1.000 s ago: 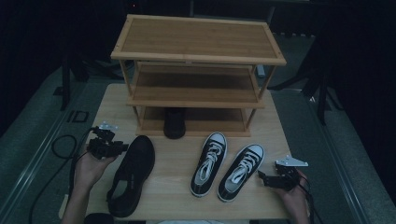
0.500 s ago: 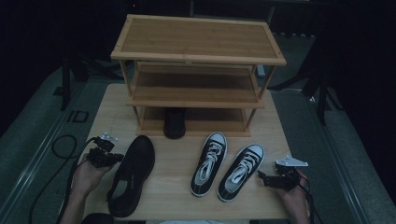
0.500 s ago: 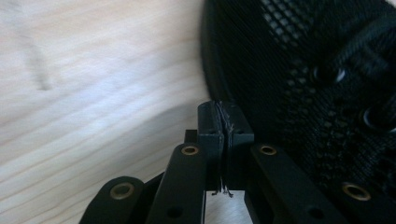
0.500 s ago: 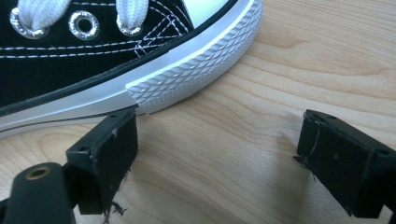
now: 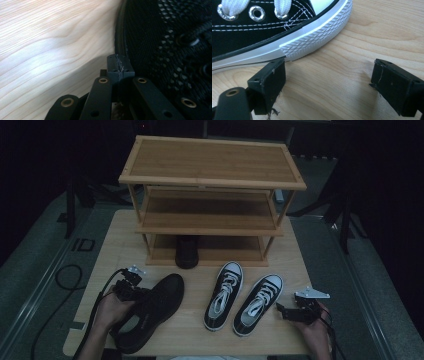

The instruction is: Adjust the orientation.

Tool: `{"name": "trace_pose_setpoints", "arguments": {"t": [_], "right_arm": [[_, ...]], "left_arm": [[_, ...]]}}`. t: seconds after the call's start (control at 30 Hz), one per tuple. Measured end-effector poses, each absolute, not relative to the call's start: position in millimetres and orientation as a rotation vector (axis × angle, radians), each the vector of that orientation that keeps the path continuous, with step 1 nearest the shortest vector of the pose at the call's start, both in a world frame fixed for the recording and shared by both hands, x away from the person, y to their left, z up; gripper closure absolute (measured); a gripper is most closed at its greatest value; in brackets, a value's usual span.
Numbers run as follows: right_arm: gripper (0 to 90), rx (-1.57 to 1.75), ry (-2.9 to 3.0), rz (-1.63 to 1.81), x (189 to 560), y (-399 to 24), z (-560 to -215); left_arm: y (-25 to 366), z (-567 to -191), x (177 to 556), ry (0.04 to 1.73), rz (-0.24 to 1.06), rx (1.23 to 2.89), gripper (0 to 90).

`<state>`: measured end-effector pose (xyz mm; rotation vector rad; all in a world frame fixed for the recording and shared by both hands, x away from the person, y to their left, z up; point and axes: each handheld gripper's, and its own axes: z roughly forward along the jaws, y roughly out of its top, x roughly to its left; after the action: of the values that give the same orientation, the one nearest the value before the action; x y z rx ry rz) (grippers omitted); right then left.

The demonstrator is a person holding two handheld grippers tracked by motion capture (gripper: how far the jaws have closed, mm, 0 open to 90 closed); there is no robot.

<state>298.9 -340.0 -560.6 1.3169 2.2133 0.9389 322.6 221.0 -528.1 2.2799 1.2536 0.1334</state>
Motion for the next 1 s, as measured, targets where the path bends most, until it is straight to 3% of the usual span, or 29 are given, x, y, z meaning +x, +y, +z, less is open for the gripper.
{"name": "trace_pose_setpoints", "arguments": {"t": [0.33,0.7,0.9,1.0], "right_arm": [[12.2,1.318,2.213,0.939,298.9,-339.9,-560.6],[12.2,1.318,2.213,0.939,298.9,-339.9,-560.6],[12.2,1.32,2.213,0.939,298.8,-339.8,-560.5],[12.2,1.319,2.213,0.939,298.8,-339.8,-560.5]], "left_arm": [[228.3,-527.1,318.0,1.227,0.123,2.302,88.5],[269.7,-519.7,273.3,1.25,0.113,2.301,88.6],[263.1,-522.6,266.6,1.132,0.02,2.29,89.5],[255.2,-524.2,271.9,1.125,0.037,2.301,90.0]]}}
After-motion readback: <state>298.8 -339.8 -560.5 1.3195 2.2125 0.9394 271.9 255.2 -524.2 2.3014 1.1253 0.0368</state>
